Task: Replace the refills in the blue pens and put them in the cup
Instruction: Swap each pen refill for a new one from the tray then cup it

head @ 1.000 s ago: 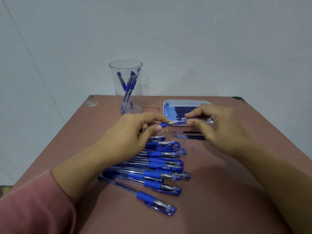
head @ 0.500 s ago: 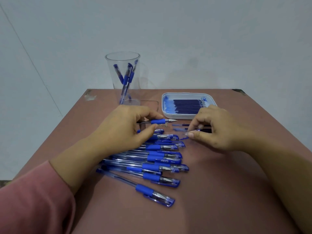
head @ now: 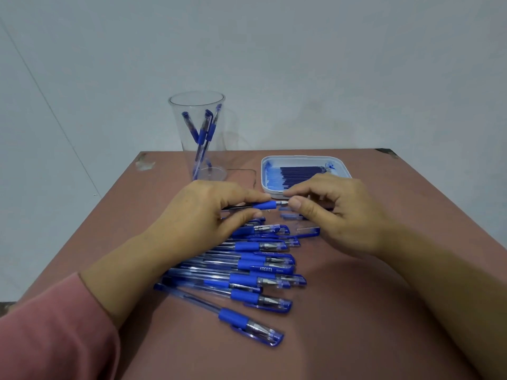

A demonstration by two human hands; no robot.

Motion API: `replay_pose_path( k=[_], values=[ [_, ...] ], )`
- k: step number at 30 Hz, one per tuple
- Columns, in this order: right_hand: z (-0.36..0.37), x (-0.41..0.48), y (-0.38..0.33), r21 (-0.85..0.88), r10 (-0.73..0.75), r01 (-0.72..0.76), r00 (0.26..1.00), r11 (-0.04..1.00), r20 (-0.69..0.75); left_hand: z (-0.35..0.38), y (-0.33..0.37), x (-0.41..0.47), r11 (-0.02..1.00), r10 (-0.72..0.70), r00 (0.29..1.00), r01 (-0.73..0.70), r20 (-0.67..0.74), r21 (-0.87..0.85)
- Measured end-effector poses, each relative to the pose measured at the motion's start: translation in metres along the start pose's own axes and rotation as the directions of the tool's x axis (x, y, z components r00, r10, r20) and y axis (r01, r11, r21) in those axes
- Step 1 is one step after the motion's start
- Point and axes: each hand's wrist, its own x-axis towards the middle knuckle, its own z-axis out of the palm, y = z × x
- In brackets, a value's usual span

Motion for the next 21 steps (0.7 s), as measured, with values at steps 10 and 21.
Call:
replay_pose_path(
  k=[10,21],
  values=[
    [0.0110,0.0017,-0.0020,0.112,-0.035,0.041,0.998,0.993,-0.054,0.0009,0.0029,0.0000,0.999,-0.019,1.000,0.019,0.000,-0.047],
    [0.0096,0.0013,-0.0062,0.110,-0.047,0.055,0.996,0.992,-0.077,0.0003,-0.0007,-0.0001,1.000,0.012,0.999,-0.012,-0.047,-0.004]
  ],
)
